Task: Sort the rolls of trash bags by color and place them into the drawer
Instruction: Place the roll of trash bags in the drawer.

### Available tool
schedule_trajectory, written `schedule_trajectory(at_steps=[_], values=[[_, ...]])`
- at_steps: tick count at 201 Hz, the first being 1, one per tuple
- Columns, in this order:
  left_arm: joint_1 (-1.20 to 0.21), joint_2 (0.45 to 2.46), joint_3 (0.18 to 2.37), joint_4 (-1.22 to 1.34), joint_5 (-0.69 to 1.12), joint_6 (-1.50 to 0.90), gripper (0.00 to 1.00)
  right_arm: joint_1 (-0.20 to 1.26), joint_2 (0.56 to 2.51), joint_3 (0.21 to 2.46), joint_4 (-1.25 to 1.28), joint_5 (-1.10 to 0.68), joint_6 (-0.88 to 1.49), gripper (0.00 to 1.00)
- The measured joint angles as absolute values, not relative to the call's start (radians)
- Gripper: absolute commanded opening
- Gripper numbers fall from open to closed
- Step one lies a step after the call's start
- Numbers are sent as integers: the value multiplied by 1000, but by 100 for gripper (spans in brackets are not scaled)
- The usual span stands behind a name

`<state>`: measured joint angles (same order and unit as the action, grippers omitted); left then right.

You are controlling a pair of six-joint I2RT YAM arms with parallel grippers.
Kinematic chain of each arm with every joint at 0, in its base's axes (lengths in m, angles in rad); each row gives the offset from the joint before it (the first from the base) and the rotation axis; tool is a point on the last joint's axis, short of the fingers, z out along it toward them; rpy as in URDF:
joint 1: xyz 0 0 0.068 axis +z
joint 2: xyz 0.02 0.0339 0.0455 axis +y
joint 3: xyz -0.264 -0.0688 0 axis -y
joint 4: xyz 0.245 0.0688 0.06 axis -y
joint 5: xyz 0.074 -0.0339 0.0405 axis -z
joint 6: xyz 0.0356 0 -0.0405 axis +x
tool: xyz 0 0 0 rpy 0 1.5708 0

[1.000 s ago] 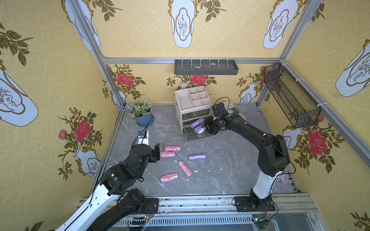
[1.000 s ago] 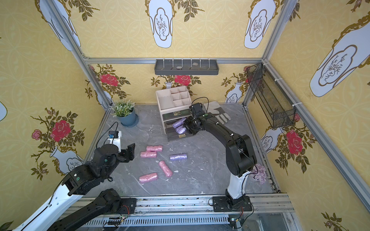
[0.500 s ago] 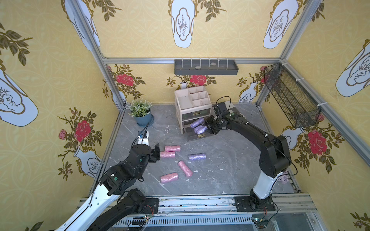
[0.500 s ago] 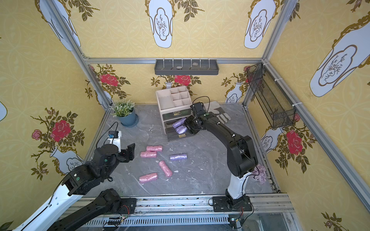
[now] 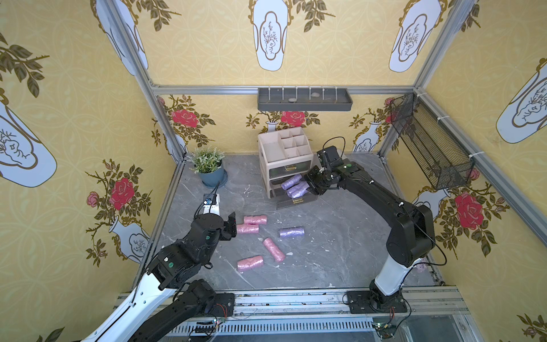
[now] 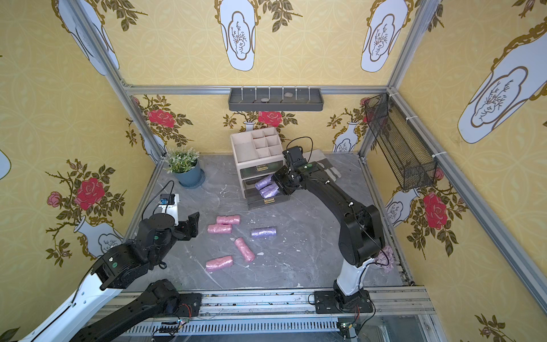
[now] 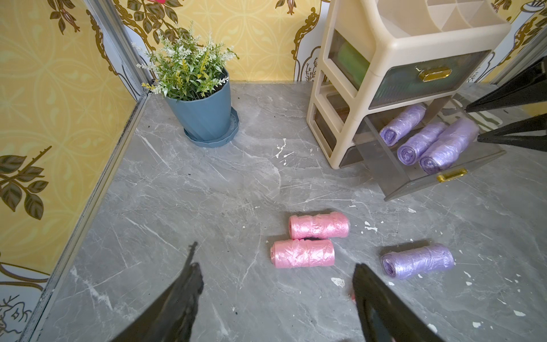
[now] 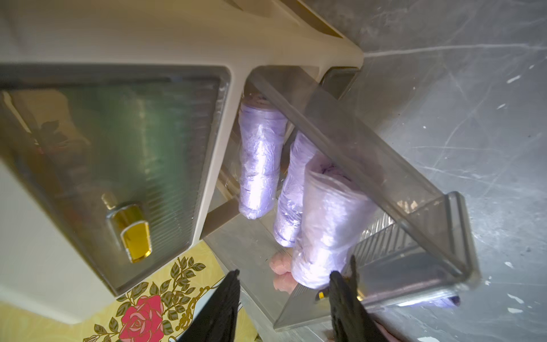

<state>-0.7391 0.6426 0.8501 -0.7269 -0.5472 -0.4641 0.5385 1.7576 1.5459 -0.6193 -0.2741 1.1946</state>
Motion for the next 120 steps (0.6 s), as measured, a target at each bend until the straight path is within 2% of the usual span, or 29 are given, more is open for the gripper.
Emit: schedule_trajectory(at_steps=[120], values=[[-739, 638, 850, -727, -550, -464, 81, 543, 1845, 1571, -633, -252, 1158, 50]])
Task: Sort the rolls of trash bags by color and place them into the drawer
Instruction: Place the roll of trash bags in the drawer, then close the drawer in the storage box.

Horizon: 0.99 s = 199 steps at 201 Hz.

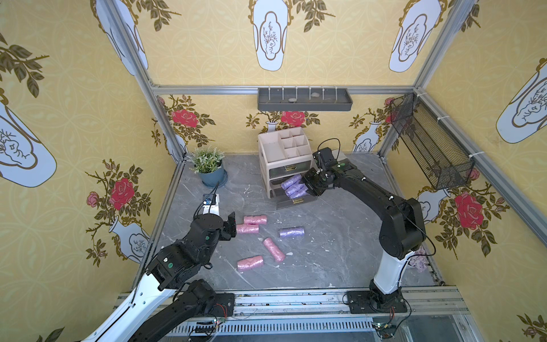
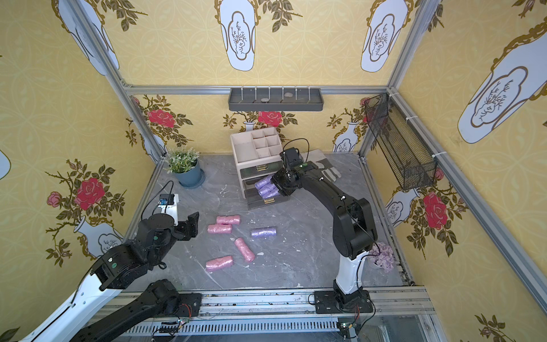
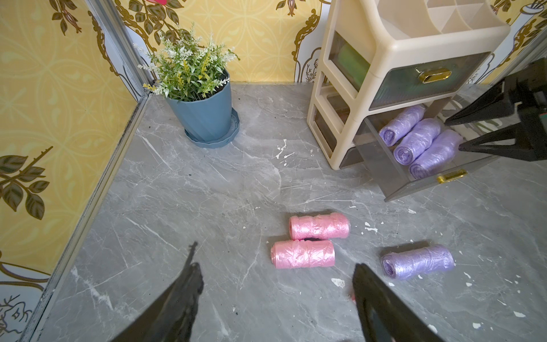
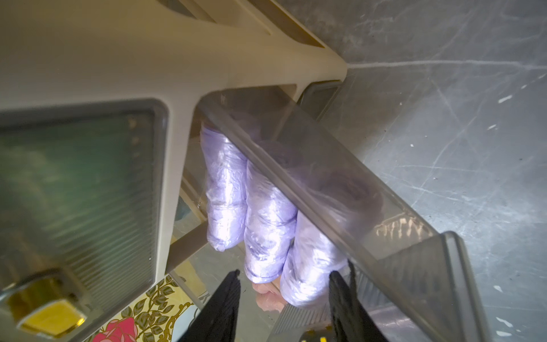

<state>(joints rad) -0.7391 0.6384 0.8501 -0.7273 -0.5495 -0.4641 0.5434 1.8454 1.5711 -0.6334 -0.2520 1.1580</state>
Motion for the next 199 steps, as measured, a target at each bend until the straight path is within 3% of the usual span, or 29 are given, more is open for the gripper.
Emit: schedule_trajectory(at_steps=[70, 107, 141, 163, 199], values=[[-739, 641, 850, -728, -550, -464, 81, 550, 1806, 1571, -654, -249, 1152, 49], [-739, 668, 879, -736, -550, -453, 80, 564, 1690, 1556, -647, -213, 1142, 49], [-724, 730, 965, -738, -538, -445, 73, 573, 1501, 1396, -585, -168, 1124, 50], [-643, 850, 1093, -750, -467, -445, 71, 564, 1377, 1246, -514, -174, 1099, 50], [-512, 1220, 1465, -825, -309, -434, 71, 548, 1228, 1090, -432, -179, 1060, 50]])
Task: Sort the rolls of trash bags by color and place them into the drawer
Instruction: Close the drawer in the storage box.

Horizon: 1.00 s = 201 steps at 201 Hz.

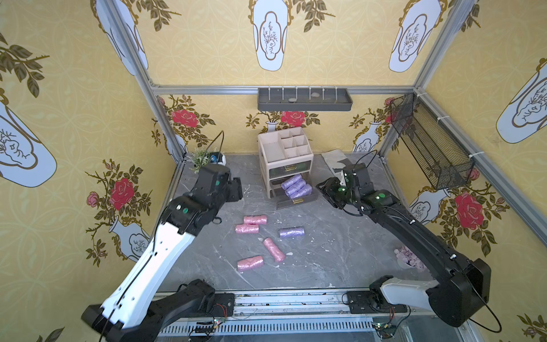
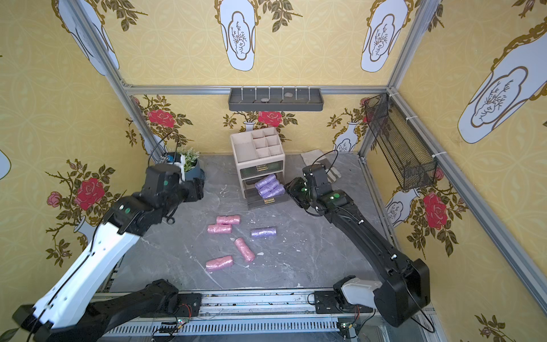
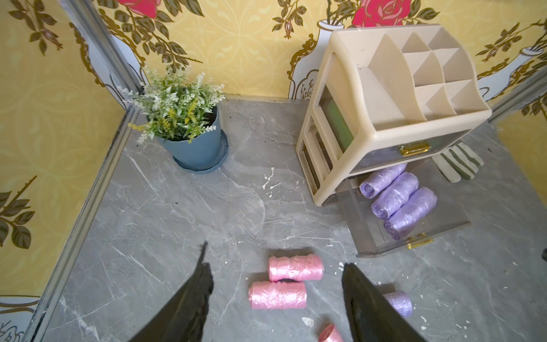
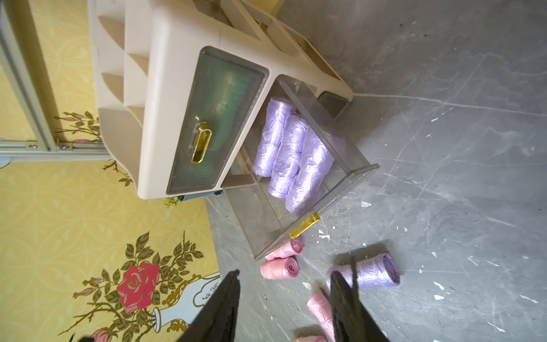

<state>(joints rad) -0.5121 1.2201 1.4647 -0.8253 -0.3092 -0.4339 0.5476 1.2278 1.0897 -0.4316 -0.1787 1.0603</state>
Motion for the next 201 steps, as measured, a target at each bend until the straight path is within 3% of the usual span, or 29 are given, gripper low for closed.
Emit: schedule_trajectory(at_steps=[52, 107, 143, 201], values=[[-487, 1720, 2056, -1016, -201, -410, 65, 537, 1096, 981, -419, -180, 994, 51], [-485, 2048, 2473, -1168, -210, -431, 61, 528, 1015, 901, -459, -170, 941, 52], [-485, 2162, 2623, -1215, -221, -454, 56, 522, 984, 858, -475, -168, 929, 52], [-485, 2239, 2650, -1234, -274, -480, 55, 518, 987, 838, -468, -184, 923, 52]])
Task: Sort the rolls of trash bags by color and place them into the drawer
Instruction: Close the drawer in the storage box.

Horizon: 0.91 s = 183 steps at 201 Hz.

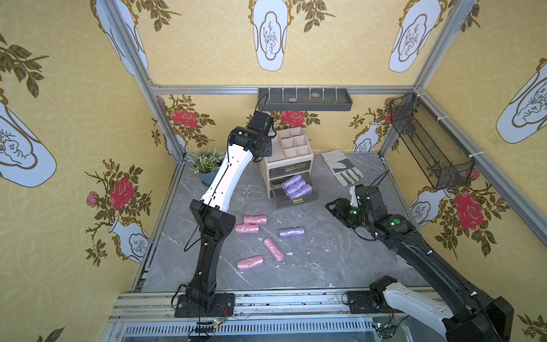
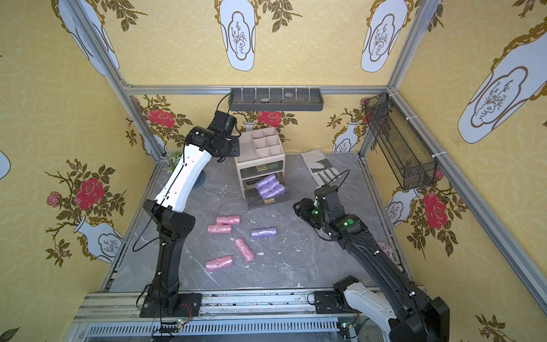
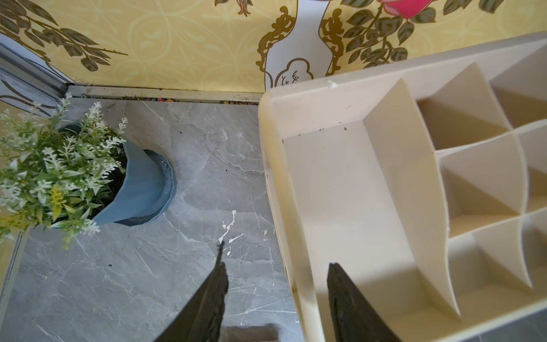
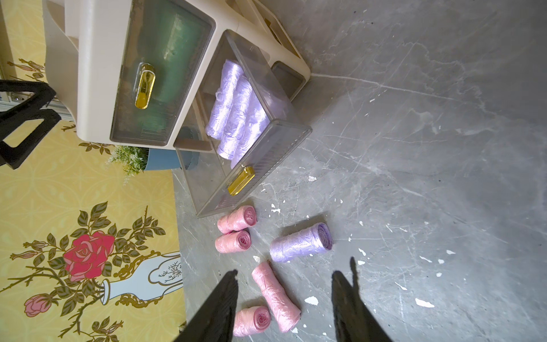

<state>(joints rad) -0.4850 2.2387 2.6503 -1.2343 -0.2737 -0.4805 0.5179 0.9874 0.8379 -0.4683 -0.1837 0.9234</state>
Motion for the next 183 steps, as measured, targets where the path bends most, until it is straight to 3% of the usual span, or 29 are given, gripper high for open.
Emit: schedule_trajectory(at_steps=[94, 183], values=[[-485, 2275, 2641, -1163, -259, -558, 42, 517, 1004, 789, -423, -223, 942, 50], [-485, 2262, 2611, -1122, -247, -587, 29, 560, 1045, 616, -143, -294, 1058, 46]])
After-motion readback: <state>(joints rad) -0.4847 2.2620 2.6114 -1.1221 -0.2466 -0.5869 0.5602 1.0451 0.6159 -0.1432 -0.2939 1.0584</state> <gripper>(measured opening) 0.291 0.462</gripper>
